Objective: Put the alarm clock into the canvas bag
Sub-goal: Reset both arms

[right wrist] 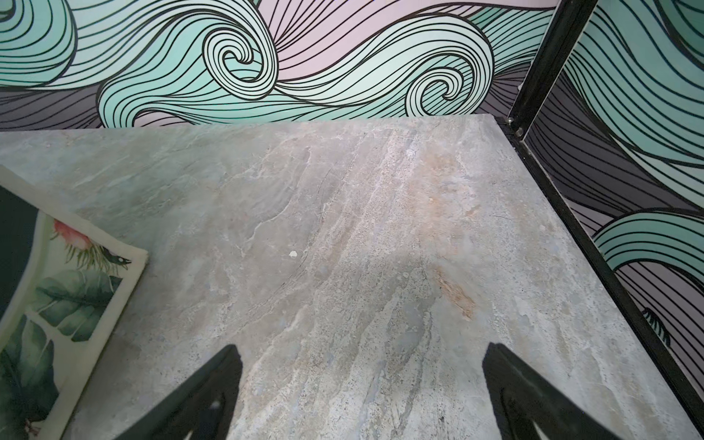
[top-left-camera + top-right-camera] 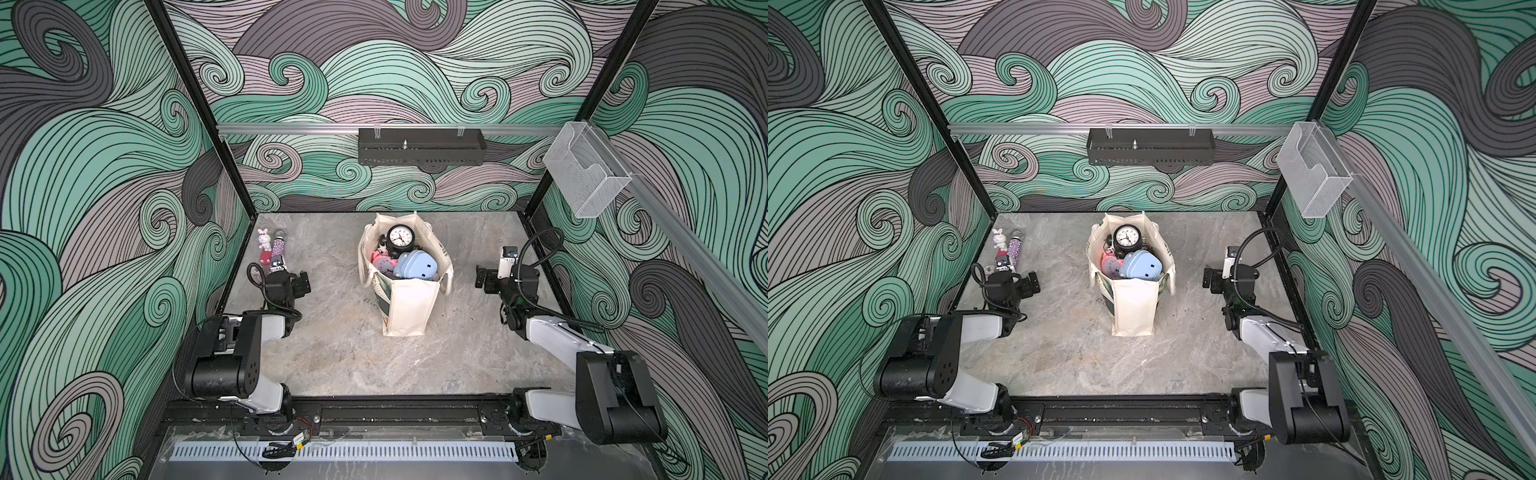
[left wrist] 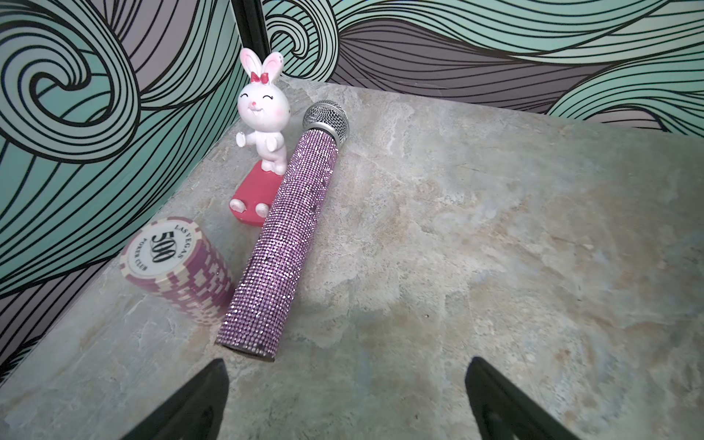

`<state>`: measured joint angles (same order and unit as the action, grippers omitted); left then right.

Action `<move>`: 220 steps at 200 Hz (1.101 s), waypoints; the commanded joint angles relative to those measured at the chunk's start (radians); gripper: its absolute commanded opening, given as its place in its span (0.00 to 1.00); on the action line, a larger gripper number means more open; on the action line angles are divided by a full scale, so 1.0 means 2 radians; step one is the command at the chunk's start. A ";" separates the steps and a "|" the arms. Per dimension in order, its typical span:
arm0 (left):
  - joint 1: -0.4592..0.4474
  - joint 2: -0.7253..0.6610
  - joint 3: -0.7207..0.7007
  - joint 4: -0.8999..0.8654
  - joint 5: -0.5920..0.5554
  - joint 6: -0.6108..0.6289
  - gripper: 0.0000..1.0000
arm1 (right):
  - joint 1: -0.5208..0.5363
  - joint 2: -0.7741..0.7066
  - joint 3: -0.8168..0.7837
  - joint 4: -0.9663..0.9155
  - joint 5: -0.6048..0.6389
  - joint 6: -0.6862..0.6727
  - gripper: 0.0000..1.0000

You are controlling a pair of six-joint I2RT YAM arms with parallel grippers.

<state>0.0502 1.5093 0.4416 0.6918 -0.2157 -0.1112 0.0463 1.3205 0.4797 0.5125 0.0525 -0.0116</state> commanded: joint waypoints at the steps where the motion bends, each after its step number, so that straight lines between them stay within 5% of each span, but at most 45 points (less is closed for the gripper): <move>1: 0.000 0.004 0.005 -0.002 0.004 0.006 0.99 | -0.003 0.044 -0.022 0.088 -0.002 -0.016 1.00; 33: -0.001 0.004 0.005 -0.002 0.003 0.006 0.99 | -0.004 0.123 -0.054 0.225 -0.029 -0.026 1.00; 48: -0.004 0.005 0.009 -0.007 0.005 0.012 0.99 | -0.010 0.104 -0.039 0.160 -0.040 -0.025 1.00; 220: -0.007 0.006 0.011 -0.009 0.001 0.015 0.99 | -0.023 0.110 -0.034 0.164 -0.047 -0.009 1.00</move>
<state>0.0429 1.5105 0.4416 0.6807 -0.2157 -0.0929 0.0059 1.5524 0.3988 0.8158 -0.0341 -0.0414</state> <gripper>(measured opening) 0.986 0.996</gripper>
